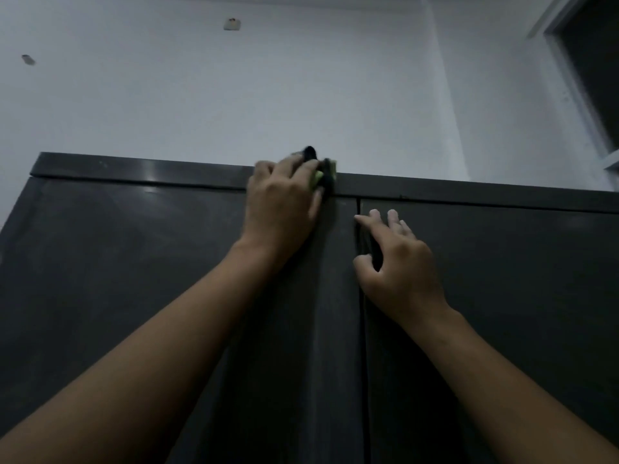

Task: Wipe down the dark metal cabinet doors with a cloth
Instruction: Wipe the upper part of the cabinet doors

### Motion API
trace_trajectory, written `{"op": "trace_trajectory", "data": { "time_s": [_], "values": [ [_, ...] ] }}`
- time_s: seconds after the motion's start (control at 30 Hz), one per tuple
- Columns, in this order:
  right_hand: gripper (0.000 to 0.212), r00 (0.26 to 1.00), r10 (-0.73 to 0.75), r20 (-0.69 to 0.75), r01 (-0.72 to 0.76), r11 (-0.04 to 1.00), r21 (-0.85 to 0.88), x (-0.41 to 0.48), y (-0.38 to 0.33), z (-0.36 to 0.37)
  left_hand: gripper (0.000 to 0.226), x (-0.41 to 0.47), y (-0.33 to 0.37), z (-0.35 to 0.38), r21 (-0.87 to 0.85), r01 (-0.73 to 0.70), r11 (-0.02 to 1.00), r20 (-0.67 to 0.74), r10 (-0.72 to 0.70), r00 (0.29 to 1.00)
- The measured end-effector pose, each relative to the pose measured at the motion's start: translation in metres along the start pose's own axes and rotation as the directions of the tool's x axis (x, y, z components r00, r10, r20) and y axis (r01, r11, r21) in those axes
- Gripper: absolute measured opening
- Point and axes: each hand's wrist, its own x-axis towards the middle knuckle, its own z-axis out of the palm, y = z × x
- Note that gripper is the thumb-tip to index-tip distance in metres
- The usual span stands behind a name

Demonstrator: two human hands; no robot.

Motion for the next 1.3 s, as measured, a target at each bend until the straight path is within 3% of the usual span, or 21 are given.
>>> {"op": "trace_trajectory", "data": {
  "time_s": [0.07, 0.13, 0.27, 0.43, 0.53, 0.67, 0.83, 0.97, 1.07, 1.2, 1.3],
  "values": [
    [0.065, 0.999, 0.008, -0.045, -0.007, 1.0, 0.012, 0.005, -0.008, 0.003, 0.045, -0.009, -0.002, -0.002, -0.04, -0.118, 0.992, 0.021, 0.119, 0.993],
    [0.059, 0.994, -0.065, -0.091, 0.055, 0.993, -0.104, 0.01, -0.014, 0.008, 0.04, -0.014, -0.011, -0.005, -0.079, -0.175, 0.981, 0.024, 0.177, 0.984],
    [0.053, 0.988, -0.119, -0.1, 0.079, 0.94, -0.332, 0.018, -0.035, 0.017, 0.036, -0.017, -0.037, -0.014, -0.095, -0.122, 0.988, 0.025, 0.125, 0.992],
    [0.077, 0.979, -0.12, 0.166, 0.161, 0.953, -0.257, 0.034, -0.069, 0.031, 0.038, -0.025, -0.08, -0.03, -0.07, -0.03, 0.997, 0.0, 0.03, 1.0],
    [0.077, 0.958, -0.1, 0.27, 0.174, 0.948, -0.266, 0.043, -0.083, 0.047, 0.041, -0.029, -0.104, -0.044, -0.044, 0.009, 0.999, 0.021, -0.008, 1.0],
    [0.077, 0.945, -0.116, 0.305, 0.197, 0.948, -0.249, 0.051, -0.103, 0.062, 0.045, -0.034, -0.138, -0.064, -0.026, 0.098, 0.995, 0.005, -0.098, 0.995],
    [0.076, 0.9, -0.247, 0.358, 0.342, 0.91, -0.233, 0.059, -0.12, 0.074, 0.044, -0.037, -0.168, -0.079, 0.007, 0.193, 0.981, -0.027, -0.193, 0.981],
    [0.079, 0.915, -0.249, 0.318, 0.328, 0.918, -0.225, 0.065, -0.122, 0.079, 0.04, -0.032, -0.188, -0.087, 0.024, 0.318, 0.948, -0.106, -0.314, 0.944],
    [0.083, 0.929, -0.25, 0.272, 0.314, 0.923, -0.223, 0.067, -0.121, 0.083, 0.04, -0.036, -0.189, -0.083, 0.029, 0.28, 0.959, -0.107, -0.276, 0.955],
    [0.079, 0.939, -0.24, 0.247, 0.294, 0.932, -0.211, 0.075, -0.128, 0.087, 0.043, -0.039, -0.222, -0.092, 0.061, 0.082, 0.995, -0.017, -0.081, 0.997],
    [0.075, 0.936, -0.23, 0.265, 0.291, 0.93, -0.223, 0.085, -0.139, 0.09, 0.043, -0.037, -0.25, -0.103, 0.08, 0.171, 0.982, -0.051, -0.167, 0.985]
  ]
}}
